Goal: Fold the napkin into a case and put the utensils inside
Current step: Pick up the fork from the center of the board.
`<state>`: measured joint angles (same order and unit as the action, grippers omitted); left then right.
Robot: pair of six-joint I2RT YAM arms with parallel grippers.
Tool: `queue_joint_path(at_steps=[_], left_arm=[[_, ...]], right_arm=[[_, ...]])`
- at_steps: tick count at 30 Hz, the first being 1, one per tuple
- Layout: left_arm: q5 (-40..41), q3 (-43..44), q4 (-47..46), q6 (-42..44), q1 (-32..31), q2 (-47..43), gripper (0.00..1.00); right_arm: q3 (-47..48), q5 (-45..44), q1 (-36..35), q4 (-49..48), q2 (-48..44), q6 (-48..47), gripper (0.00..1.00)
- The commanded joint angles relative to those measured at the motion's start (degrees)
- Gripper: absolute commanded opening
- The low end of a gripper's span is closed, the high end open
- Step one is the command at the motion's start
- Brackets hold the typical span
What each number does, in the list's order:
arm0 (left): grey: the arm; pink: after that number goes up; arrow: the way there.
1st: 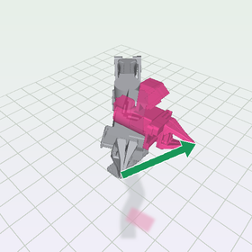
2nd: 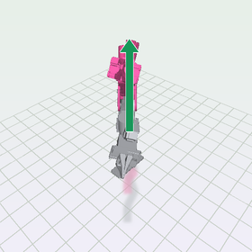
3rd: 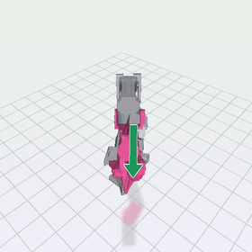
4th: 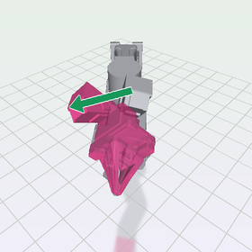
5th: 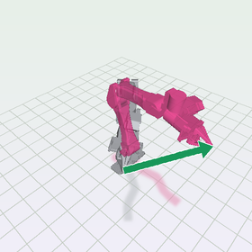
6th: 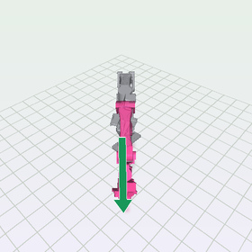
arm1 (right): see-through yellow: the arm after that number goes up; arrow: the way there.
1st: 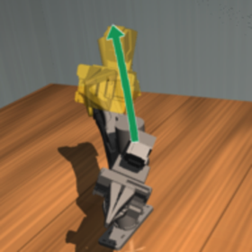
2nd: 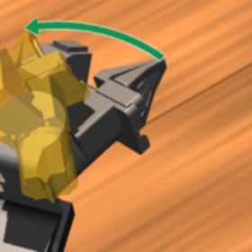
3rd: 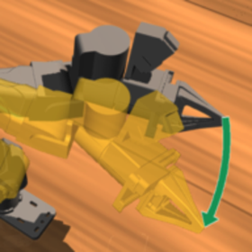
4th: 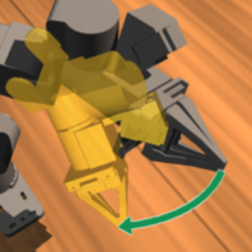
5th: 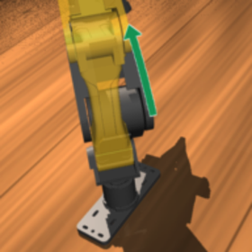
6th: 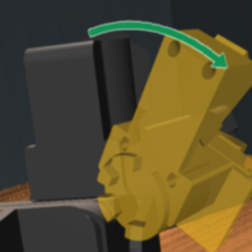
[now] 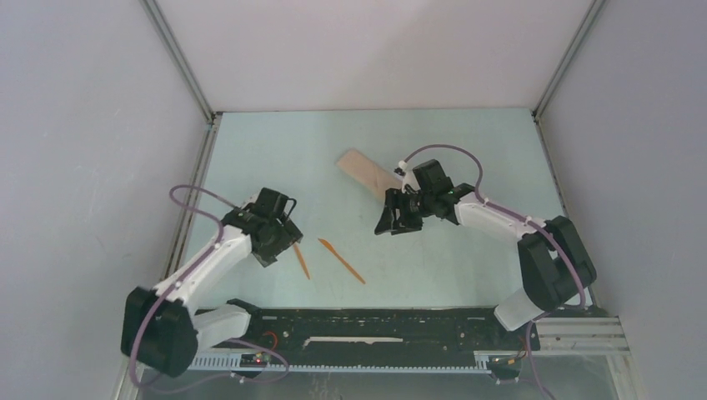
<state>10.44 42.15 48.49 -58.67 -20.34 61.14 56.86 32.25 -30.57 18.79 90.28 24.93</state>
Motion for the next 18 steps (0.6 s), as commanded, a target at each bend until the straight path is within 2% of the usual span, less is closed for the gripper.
queue_joint_path(at_steps=[1,7,9,18], left_arm=[[6.7,3.2,-2.0,-3.9,0.1,7.5,0.75],[5.9,7.3,-4.2,-6.2,0.3,20.6,0.72],[5.8,8.4,-4.7,-6.7,0.3,23.6,0.66],[7.7,10.2,-5.2,-9.1,0.3,29.3,0.47]], right_arm=[[-2.1,-1.5,1.3,-1.7,-7.1,-0.7,0.69],[-5.8,-0.9,4.3,-2.8,-9.6,-1.1,0.69],[-6.8,-0.3,5.5,-3.0,-10.1,-1.4,0.69],[-9.0,2.3,10.1,-3.5,-11.2,-2.6,0.68]])
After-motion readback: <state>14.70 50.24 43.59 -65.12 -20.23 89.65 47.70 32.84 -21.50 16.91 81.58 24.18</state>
